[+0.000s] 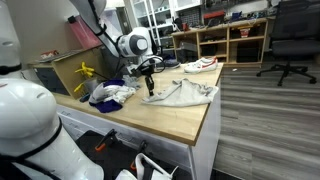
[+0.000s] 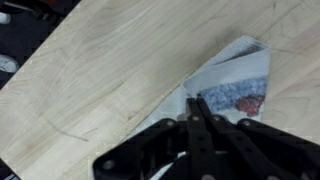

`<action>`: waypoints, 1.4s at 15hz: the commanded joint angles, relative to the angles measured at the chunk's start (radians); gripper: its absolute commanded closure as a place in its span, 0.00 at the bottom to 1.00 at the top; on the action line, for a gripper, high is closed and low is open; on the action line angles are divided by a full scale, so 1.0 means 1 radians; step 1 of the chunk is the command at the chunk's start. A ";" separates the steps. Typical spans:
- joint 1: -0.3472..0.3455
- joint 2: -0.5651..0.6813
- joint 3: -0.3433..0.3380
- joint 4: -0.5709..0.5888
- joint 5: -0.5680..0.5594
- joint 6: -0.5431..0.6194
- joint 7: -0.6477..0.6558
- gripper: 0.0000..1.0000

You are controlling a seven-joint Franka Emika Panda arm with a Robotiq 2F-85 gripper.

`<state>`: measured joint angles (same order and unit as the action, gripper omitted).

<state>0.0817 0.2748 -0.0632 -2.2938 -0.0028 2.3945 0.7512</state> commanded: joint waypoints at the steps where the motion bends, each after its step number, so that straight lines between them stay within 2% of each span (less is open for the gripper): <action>1: -0.007 -0.011 0.013 0.079 0.064 -0.011 0.002 1.00; 8: 0.012 0.041 0.009 0.248 0.080 0.067 0.064 1.00; 13: 0.025 0.093 0.001 0.315 0.060 0.122 0.090 1.00; 16: 0.041 0.096 0.008 0.308 0.039 0.124 0.054 1.00; 21: 0.041 0.033 0.081 0.218 0.072 0.025 -0.137 1.00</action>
<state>0.1251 0.3661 -0.0175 -2.0168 0.0459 2.4849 0.7232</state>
